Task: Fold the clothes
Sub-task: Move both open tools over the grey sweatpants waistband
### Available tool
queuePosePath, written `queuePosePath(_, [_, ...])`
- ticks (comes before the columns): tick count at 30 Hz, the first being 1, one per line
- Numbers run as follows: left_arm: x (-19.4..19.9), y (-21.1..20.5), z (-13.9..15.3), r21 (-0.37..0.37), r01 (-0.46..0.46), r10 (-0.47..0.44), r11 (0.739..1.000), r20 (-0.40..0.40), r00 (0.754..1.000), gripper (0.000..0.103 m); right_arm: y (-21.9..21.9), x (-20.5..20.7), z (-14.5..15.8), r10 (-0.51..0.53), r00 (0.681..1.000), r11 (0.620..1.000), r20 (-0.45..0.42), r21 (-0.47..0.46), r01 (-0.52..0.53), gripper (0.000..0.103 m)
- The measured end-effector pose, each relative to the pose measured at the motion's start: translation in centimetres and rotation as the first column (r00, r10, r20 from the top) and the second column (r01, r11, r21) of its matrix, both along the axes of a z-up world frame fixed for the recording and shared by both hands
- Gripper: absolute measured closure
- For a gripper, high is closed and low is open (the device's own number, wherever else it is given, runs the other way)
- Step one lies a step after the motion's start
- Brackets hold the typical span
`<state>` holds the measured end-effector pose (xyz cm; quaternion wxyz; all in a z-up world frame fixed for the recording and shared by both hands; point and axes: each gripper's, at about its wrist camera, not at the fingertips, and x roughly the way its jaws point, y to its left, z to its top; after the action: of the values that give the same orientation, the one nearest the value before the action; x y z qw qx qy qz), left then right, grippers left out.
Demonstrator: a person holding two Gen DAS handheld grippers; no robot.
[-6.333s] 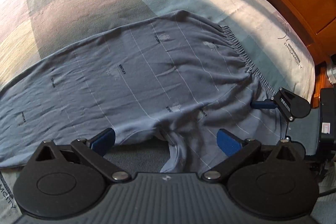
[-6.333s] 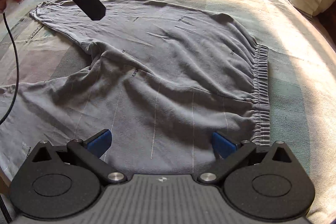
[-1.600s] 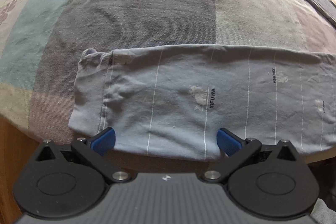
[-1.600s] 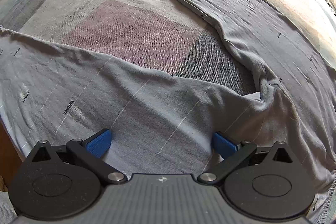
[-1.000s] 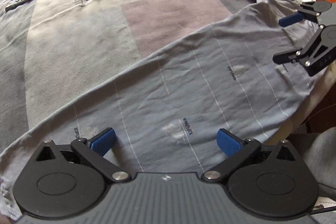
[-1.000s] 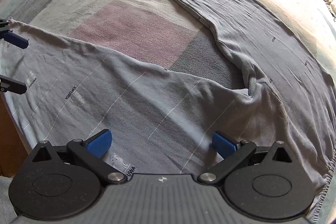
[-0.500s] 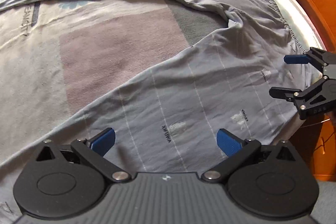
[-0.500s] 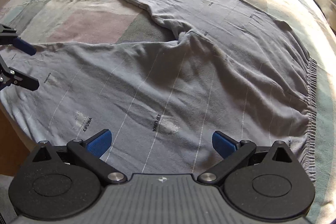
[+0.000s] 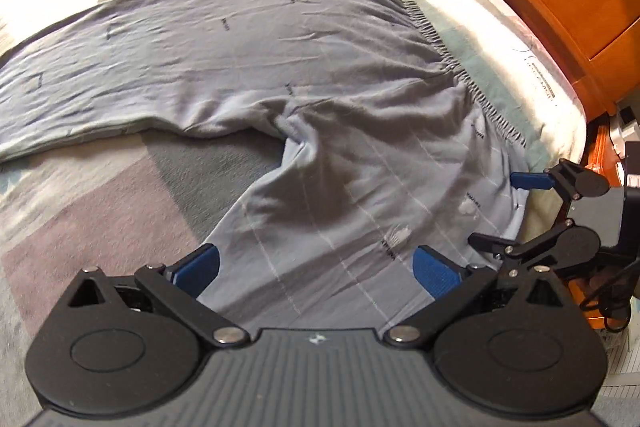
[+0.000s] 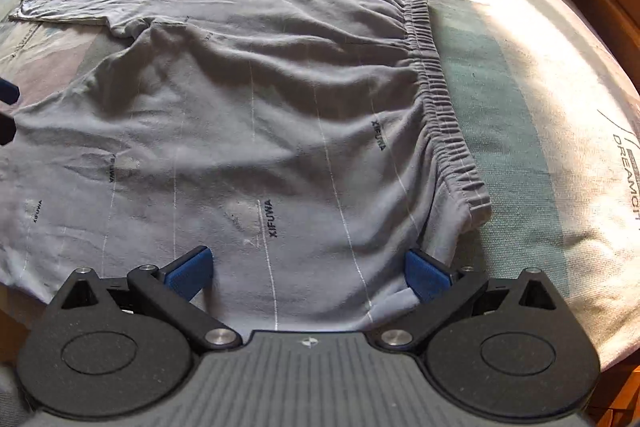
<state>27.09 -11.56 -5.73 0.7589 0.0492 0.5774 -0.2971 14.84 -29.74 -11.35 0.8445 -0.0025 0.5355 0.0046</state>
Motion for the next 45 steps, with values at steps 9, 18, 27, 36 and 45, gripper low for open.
queuePosePath(9, [4.9, -12.1, -1.8, -0.182, 0.153, -0.155, 0.971, 0.002, 0.988, 0.001, 0.2, -1.2, -0.4, -0.024, 0.997, 0.999, 0.076, -0.021, 0.026, 0.0])
queuePosePath(18, [7.0, -15.8, -2.6, -0.108, 0.143, -0.144, 0.984, 0.001, 0.99, 0.001, 0.1, -1.1, -0.5, -0.024, 0.996, 1.0, 0.089, -0.015, 0.025, 0.0])
queuePosePath(27, [8.5, -17.9, -1.8, -0.012, 0.214, -0.211, 0.977, 0.105, 0.972, 0.001, 0.0, -0.6, -0.6, -0.02, 0.998, 1.0, 0.064, -0.011, 0.02, 0.0])
queuePosePath(36, [10.3, -17.5, -3.6, 0.024, 0.179, -0.181, 0.984, 0.111, 0.977, 0.001, 0.0, -0.6, -0.5, -0.013, 0.998, 1.0, 0.061, -0.012, 0.013, 0.0])
queuePosePath(45, [8.0, -15.3, -0.8, 0.016, 0.218, -0.218, 0.976, 0.119, 0.969, 0.001, 0.1, -0.5, -0.5, -0.009, 0.999, 1.0, 0.049, -0.014, 0.01, 0.0])
